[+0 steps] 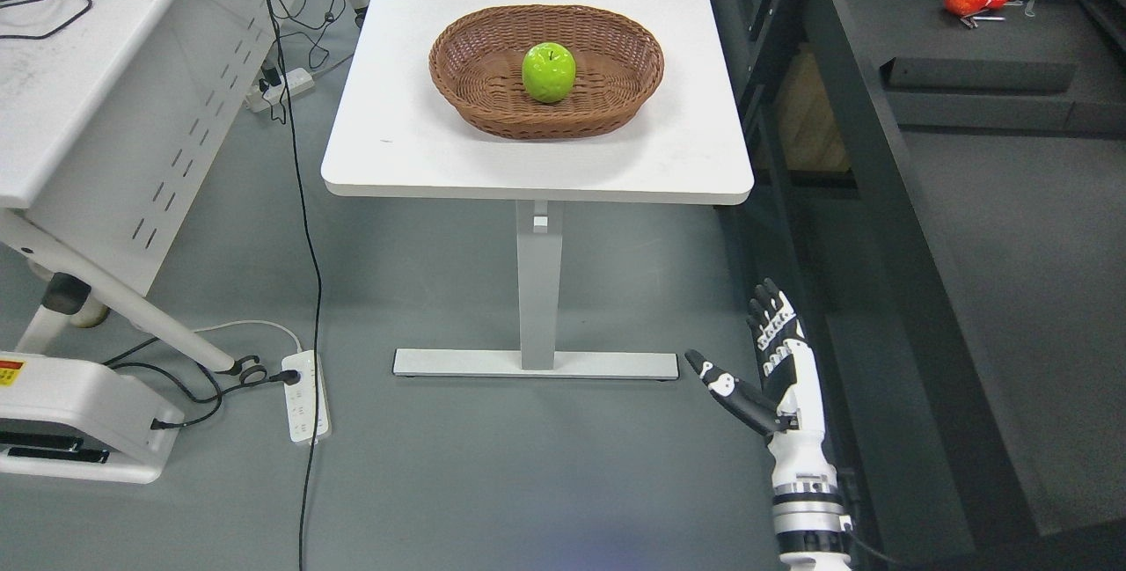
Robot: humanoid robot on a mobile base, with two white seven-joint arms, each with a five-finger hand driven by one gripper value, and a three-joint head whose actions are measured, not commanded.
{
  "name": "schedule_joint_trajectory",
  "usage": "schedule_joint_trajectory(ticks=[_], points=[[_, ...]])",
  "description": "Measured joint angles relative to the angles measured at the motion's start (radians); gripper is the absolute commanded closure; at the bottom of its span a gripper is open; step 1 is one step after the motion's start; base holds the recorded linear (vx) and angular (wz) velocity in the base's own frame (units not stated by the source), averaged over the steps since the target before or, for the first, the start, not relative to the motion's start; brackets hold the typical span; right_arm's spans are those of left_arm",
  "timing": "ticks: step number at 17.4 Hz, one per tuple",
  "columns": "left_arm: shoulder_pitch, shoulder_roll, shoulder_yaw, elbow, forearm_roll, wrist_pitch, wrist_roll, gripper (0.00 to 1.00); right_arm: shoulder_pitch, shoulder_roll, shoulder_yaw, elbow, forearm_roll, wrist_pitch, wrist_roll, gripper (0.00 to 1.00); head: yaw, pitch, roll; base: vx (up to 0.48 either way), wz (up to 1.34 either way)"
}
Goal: Place green apple on left shelf middle layer
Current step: 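Drive toward the table while raising the right hand toward the wicker basket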
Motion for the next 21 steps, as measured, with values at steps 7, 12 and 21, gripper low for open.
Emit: schedule_joint_trajectory(ticks=[7, 12, 21], points=[[0.0, 0.0, 0.0, 0.0, 0.0, 0.003, 0.0, 0.0, -0.002, 0.0, -0.003, 0.0, 0.0, -0.002, 0.007, 0.0, 0.0, 0.0, 0.0, 0.0, 0.0], [0.0, 0.0, 0.0, 0.0, 0.0, 0.005, 0.0, 0.0, -0.029, -0.004, -0.006, 0.001, 0.115, -0.008, -0.004, 0.02, 0.0, 0.0, 0.0, 0.003, 0.0], [0.0, 0.0, 0.0, 0.0, 0.0, 0.005, 0.0, 0.0, -0.093, -0.072, -0.057, 0.0, 0.56, -0.099, -0.095, 0.0, 0.0, 0.0, 0.0, 0.084, 0.05]])
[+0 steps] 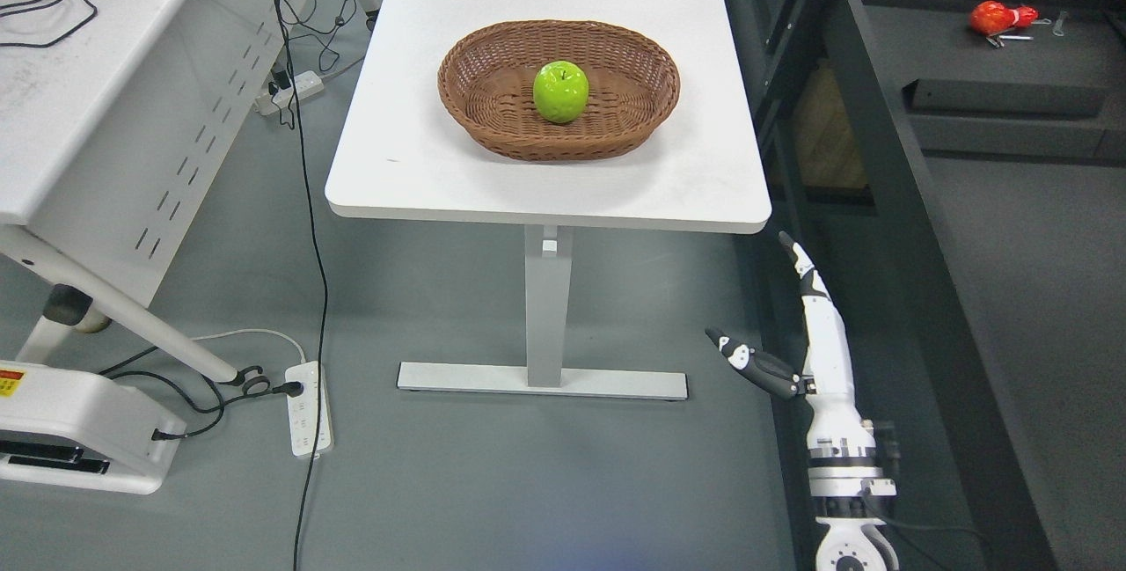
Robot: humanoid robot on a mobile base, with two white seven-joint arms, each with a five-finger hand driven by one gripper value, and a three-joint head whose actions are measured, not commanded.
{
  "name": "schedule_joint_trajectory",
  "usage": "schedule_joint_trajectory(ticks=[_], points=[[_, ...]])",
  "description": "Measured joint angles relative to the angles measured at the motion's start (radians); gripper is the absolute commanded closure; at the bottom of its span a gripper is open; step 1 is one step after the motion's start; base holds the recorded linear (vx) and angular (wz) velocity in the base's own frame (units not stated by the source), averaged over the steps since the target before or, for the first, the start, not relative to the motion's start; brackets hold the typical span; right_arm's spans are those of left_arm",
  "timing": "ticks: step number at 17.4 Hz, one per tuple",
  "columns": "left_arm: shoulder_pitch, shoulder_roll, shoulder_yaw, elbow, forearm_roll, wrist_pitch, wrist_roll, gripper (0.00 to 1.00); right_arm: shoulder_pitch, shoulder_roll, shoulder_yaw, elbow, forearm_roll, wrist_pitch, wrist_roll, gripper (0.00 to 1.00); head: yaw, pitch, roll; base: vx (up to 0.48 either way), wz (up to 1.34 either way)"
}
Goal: Place green apple on left shelf middle layer
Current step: 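Drive toward the table while raising the right hand toward the wicker basket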
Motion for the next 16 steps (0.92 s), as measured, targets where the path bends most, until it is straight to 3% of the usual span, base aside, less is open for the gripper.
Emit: schedule_joint_trajectory(ticks=[16], points=[[0.0, 0.0, 0.0, 0.0, 0.0, 0.0, 0.0, 0.0, -0.117, -0.055, 0.004, -0.001, 0.087, 0.041, 0.139, 0.01, 0.0, 0.0, 0.0, 0.197, 0.24]])
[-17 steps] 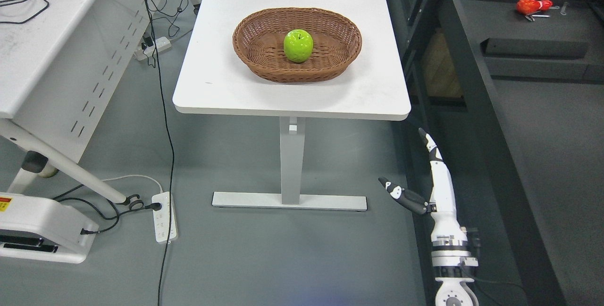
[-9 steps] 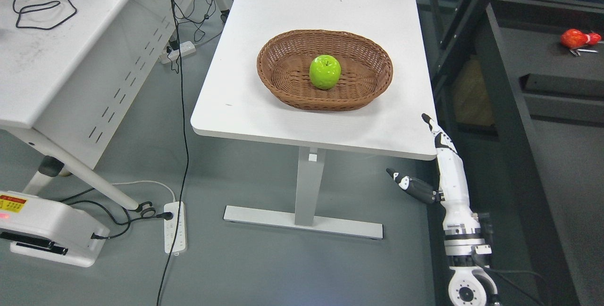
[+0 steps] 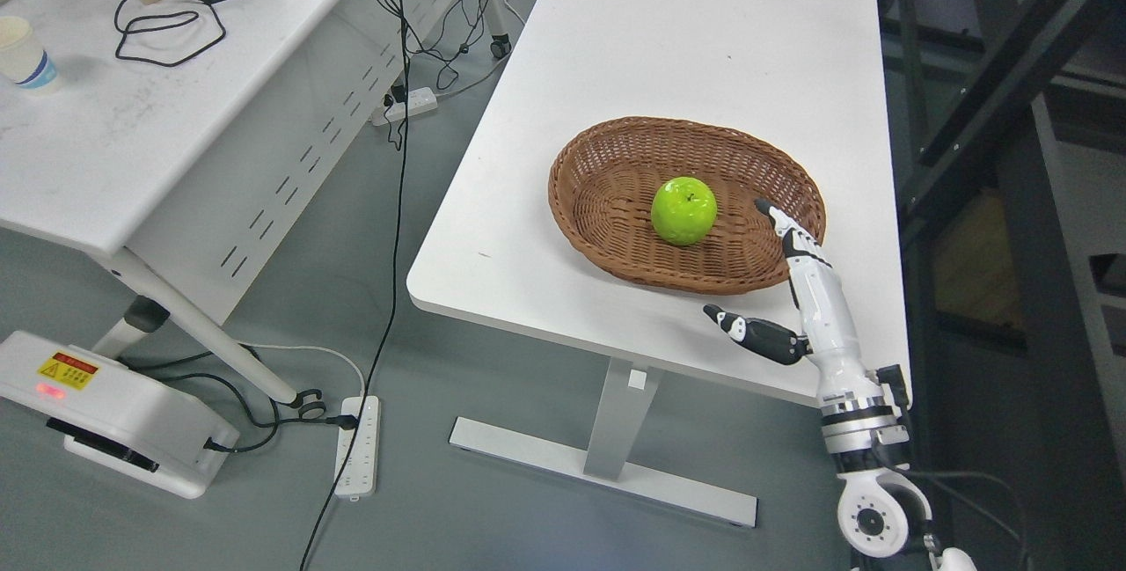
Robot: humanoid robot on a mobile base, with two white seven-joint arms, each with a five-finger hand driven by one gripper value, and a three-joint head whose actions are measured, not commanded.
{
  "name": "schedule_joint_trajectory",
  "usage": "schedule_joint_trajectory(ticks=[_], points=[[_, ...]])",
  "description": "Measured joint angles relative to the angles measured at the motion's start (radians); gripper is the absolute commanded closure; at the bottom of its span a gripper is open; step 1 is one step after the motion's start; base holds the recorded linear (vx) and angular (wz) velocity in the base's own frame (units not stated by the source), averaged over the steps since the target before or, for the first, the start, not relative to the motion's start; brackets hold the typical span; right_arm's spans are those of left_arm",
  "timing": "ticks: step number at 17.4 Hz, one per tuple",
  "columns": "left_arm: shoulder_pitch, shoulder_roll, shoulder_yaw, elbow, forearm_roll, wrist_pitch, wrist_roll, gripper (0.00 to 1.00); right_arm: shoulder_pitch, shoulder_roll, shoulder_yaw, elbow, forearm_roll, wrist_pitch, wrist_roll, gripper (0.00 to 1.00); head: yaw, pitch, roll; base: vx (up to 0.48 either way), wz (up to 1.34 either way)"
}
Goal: Place green apple on left shelf middle layer
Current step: 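Reach the right hand into the basket beside the green apple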
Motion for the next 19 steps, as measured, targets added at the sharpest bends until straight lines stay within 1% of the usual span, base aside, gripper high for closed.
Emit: schedule_joint_trajectory(ticks=[6, 9, 14, 19], points=[[0.0, 0.0, 0.0, 0.0, 0.0, 0.0, 0.0, 0.0, -0.051, -0.005, 0.016, 0.001, 0.006, 0.022, 0.016, 0.01, 0.0, 0.0, 0.0, 0.122, 0.15], [0.0, 0.0, 0.0, 0.0, 0.0, 0.0, 0.0, 0.0, -0.088, -0.006, 0.04, 0.015, 0.016, 0.054, 0.057, 0.01, 0.0, 0.0, 0.0, 0.082, 0.07], [0.0, 0.0, 0.0, 0.0, 0.0, 0.003, 0.0, 0.0, -0.184, -0.007, 0.096, 0.095, 0.053, 0.073, 0.099, 0.01, 0.0, 0.0, 0.0, 0.042, 0.01], [0.0, 0.0, 0.0, 0.0, 0.0, 0.002, 0.0, 0.0, -0.231, -0.029, 0.133, 0.16, 0.091, 0.077, 0.12, 0.01, 0.0, 0.0, 0.0, 0.0, 0.0]])
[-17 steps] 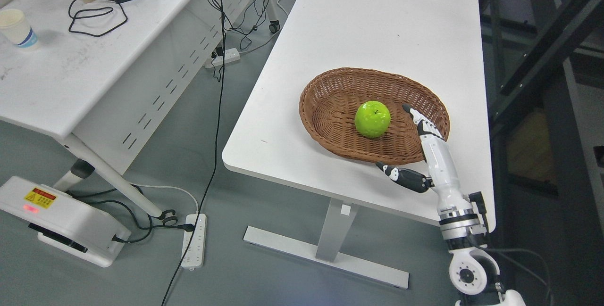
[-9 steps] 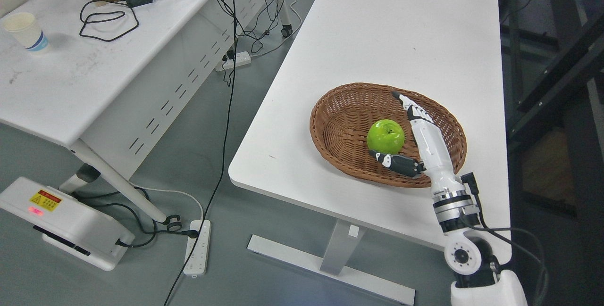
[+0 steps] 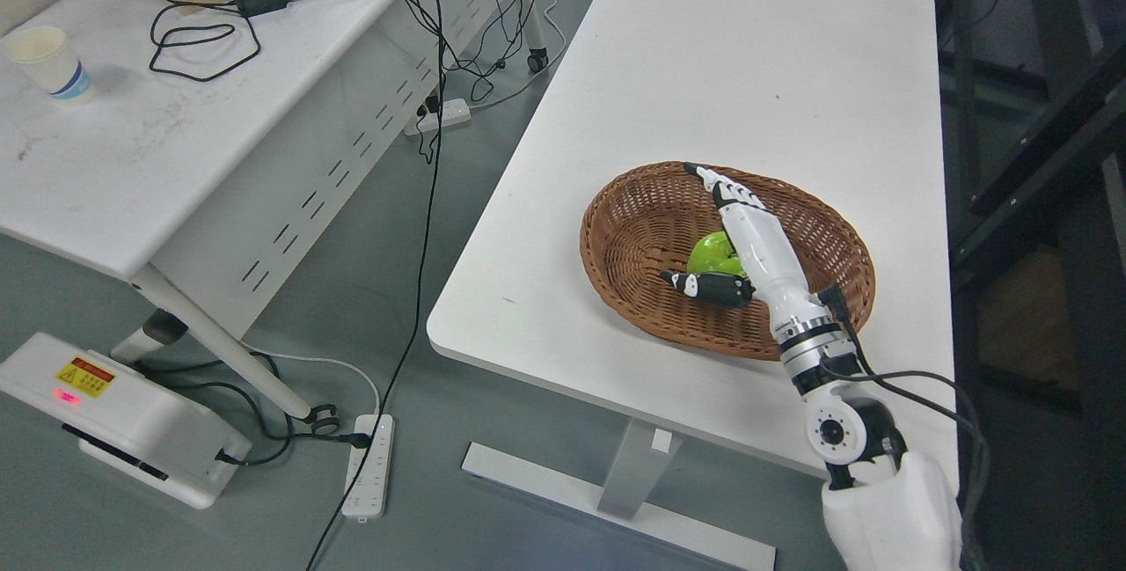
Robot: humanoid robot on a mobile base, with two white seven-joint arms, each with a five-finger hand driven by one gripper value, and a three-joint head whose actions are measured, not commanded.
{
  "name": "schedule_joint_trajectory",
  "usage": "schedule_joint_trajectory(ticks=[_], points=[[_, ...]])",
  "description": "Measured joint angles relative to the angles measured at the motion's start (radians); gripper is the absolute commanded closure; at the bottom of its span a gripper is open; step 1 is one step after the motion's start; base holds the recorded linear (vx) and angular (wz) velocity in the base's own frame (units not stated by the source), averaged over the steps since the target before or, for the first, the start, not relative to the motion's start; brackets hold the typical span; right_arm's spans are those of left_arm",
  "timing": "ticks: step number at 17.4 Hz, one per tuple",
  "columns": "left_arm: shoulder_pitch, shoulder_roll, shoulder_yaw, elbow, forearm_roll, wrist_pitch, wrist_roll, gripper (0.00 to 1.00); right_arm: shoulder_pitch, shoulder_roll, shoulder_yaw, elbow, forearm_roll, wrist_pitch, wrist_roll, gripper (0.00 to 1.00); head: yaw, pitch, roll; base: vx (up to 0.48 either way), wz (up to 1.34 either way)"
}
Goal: Place green apple on left shelf middle layer
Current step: 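Reach the right hand into the basket beside the green apple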
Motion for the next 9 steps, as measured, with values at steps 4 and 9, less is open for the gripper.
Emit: schedule_joint_trajectory(ticks=[4, 9], points=[[0.0, 0.0, 0.0, 0.0, 0.0, -0.001, 0.0, 0.0, -0.016, -0.039, 0.019, 0.036, 0.013, -0.01, 0.003, 0.01, 0.0, 0.0, 0.0, 0.0, 0.0], [0.0, 0.0, 0.0, 0.0, 0.0, -0.001, 0.0, 0.0, -0.026, -0.08, 0.036, 0.064, 0.022, -0.013, 0.003, 0.01, 0.0, 0.0, 0.0, 0.0, 0.0]])
